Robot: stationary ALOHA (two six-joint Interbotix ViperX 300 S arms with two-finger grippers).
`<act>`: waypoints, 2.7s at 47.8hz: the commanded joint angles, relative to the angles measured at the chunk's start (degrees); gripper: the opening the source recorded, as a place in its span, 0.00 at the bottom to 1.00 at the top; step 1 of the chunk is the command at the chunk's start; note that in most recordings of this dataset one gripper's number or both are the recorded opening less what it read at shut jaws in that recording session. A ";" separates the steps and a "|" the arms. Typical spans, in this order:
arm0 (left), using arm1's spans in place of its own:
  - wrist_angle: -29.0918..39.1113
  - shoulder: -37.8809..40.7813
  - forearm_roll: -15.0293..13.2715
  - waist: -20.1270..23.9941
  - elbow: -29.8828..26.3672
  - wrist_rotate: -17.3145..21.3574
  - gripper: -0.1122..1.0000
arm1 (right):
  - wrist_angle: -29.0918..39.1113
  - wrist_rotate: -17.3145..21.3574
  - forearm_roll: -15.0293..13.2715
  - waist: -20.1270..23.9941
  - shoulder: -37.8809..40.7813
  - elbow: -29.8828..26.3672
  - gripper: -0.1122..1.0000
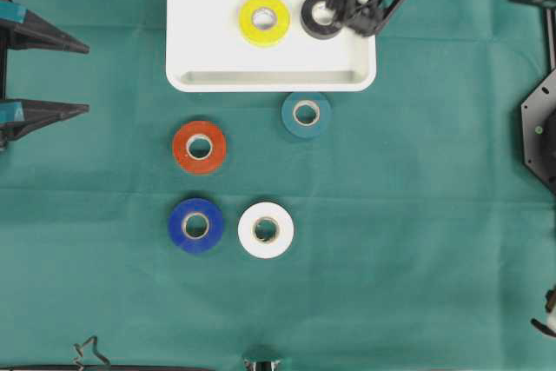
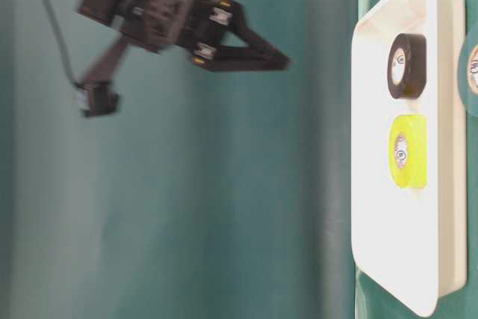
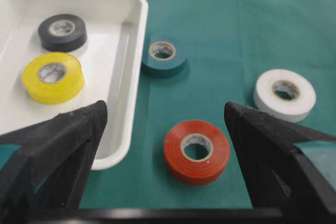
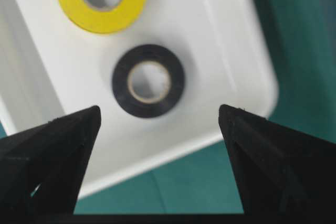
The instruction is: Pick up the tape from a random location and place it into the white case.
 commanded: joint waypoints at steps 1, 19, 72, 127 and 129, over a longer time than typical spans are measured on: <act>-0.44 0.35 -0.18 0.00 -0.62 0.00 0.99 | 2.02 0.18 -1.23 -0.09 -3.52 -2.20 0.89; -0.44 0.44 -0.18 0.00 -0.62 0.00 0.99 | 2.20 0.53 -1.41 0.35 -5.10 -1.67 0.89; 0.09 0.35 -0.18 -0.09 -0.62 0.00 0.99 | -12.39 6.68 -0.70 20.39 -17.84 9.32 0.89; 0.88 0.35 -0.09 0.00 -0.53 0.00 0.99 | -40.96 8.00 -0.26 20.21 -44.47 48.87 0.88; 0.88 0.35 -0.18 0.00 -0.53 0.09 0.99 | -40.96 8.09 -0.26 20.13 -44.56 48.87 0.88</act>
